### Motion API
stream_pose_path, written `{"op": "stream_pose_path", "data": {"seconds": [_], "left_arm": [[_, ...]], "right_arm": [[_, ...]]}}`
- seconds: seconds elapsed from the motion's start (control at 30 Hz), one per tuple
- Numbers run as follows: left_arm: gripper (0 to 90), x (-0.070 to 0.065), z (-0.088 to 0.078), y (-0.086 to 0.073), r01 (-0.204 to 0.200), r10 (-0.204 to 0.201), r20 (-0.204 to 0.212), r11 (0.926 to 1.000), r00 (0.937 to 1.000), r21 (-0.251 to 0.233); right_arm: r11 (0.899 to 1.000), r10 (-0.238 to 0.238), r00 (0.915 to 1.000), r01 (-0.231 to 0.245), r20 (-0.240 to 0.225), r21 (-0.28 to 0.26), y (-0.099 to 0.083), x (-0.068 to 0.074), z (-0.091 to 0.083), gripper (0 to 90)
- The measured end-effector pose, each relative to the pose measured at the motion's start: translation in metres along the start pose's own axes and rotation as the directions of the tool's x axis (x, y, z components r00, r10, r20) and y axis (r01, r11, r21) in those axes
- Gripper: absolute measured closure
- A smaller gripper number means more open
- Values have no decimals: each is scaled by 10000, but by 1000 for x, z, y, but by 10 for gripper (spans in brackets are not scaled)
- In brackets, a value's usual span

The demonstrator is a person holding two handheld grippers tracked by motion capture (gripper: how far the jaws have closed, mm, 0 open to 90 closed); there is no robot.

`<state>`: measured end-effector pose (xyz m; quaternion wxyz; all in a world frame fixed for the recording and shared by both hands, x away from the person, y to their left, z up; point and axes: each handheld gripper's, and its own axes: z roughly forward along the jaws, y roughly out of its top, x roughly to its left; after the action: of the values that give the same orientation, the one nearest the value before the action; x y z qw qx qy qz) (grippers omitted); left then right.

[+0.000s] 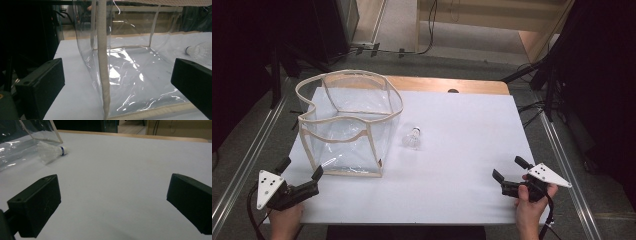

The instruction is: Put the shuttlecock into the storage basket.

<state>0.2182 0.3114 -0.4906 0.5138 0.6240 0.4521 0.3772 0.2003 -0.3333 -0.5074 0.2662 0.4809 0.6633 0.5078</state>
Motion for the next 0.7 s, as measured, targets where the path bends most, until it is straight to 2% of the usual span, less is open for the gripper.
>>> {"op": "stream_pose_path", "data": {"seconds": [0.2, 0.4, 0.43, 0.47, 0.5, 0.7], "left_arm": [[0, 0, 0, 0, 10, -10, 17, 10000, 10000, -1], [0, 0, 0, 0, 40, -40, -17, 10000, 10000, 9], [0, 0, -1, 0, 29, -29, -55, 10000, 10000, 0], [0, 0, -1, 0, 29, -29, -55, 10000, 10000, 0], [0, -1, -1, 0, -19, 19, -68, 10000, 10000, 8], [0, 0, -2, -1, 90, -90, -20, 10000, 10000, -43]], "right_arm": [[10000, -82, 9999, 82, -130, 52, 4, 4, 2, 0], [9991, -358, 9990, 364, -279, 196, 10, 12, 4, 0], [9994, -298, 9978, 308, -585, 160, 13, 15, 6, 0], [9994, -298, 9978, 308, -585, 160, 13, 15, 6, 0], [9997, -232, 9953, 240, -945, 66, 17, 18, 8, 0], [9981, -565, 9917, 591, -1151, 190, 29, 28, 14, 0]]}}
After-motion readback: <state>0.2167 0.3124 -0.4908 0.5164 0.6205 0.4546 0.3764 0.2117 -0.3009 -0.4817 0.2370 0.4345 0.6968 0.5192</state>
